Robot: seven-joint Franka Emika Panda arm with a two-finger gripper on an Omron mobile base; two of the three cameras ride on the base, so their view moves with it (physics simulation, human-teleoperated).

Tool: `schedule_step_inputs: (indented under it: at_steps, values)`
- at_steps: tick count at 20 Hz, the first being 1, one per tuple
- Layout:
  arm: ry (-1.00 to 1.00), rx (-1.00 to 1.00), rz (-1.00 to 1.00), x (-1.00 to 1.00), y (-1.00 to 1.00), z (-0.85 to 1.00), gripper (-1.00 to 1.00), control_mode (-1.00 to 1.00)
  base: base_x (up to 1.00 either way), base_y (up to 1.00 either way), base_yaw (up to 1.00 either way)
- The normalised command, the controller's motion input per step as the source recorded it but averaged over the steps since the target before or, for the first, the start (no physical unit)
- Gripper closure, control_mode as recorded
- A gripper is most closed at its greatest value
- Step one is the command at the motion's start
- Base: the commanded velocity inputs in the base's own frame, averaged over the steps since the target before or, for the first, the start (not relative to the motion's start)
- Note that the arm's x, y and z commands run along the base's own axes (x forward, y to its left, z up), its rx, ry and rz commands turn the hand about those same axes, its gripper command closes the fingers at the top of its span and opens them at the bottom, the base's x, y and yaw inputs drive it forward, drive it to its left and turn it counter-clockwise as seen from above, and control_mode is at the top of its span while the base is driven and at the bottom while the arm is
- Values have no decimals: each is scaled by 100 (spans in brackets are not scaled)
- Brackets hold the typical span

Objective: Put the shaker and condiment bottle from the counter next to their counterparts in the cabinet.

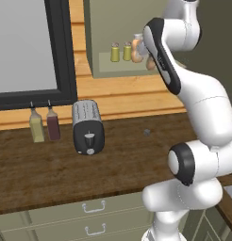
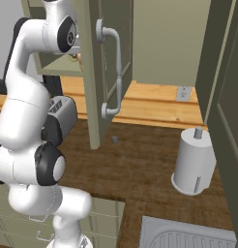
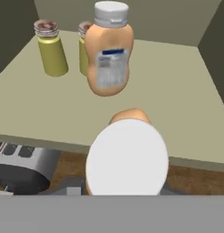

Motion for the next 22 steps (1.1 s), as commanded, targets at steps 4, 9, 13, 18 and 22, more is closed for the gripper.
schedule_step_inputs:
  at_steps: [4,9,13,18,22]
  values:
    - [-1,-10,0,60,0,-16,100,-100,0,0,0]
    - [-2,-9,0,55,0,-15,100,-100,0,0,0]
    - [0,0,0,49,0,0,100,-100,0,0,0]
    - [0,0,0,18,-4,0,100,-100,0,0,0]
    - [0,0,-1,0,0,-3,-100,-100,0,0,0]
